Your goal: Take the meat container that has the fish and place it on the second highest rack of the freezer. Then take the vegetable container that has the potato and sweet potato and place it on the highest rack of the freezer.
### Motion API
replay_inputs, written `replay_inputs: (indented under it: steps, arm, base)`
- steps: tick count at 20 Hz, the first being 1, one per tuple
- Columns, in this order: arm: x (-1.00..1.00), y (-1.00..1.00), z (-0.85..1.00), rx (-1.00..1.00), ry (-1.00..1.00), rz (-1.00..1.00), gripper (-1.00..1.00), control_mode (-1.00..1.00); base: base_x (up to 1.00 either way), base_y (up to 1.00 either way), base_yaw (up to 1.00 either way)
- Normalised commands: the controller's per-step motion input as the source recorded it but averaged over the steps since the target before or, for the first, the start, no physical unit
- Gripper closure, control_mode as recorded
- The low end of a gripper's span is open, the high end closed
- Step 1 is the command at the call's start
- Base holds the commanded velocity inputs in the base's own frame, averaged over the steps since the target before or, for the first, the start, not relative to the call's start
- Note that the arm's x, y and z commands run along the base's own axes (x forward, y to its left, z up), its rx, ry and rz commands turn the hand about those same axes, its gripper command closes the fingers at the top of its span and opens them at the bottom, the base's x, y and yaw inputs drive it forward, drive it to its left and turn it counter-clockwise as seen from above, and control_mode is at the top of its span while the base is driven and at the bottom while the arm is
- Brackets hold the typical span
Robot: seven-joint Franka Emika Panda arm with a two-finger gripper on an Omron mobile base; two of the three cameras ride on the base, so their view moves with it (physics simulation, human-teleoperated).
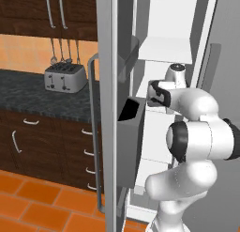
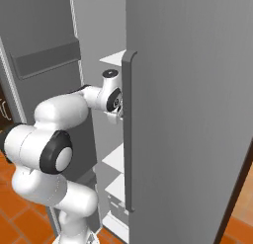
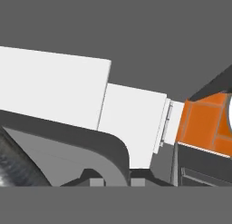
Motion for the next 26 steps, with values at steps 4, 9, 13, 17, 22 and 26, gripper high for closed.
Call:
replay_inputs:
  steps: [4,9,13,17,22,26]
  arm:
    - [0.37,-0.14,-0.27,0.0,0.0,0.0,1.0,-1.0]
    - [0.25,-0.08,-0.36,0.0,0.0,0.0,1.0,-1.0]
    - [0.19,-0.01,-0.32,0.0,0.0,0.0,1.0,-1.0]
    - [0.23,0.0,-0.09,0.0,0.0,0.0,1.0,-1.0]
    - [0.34,0.0,-0.15,0.0,0.04,0.0,1.0,-1.0]
    - [0.44,-0.01,-0.06,0.0,0.03,-0.02,1.0,-1.0]
  base:
    - [0.0,0.0,0.0]
    - [0.0,0.0,0.0]
    - [0.0,0.0,0.0]
    - [0.0,0.0,0.0]
    - [0.0,0.0,0.0]
    - [0.0,0.0,0.0]
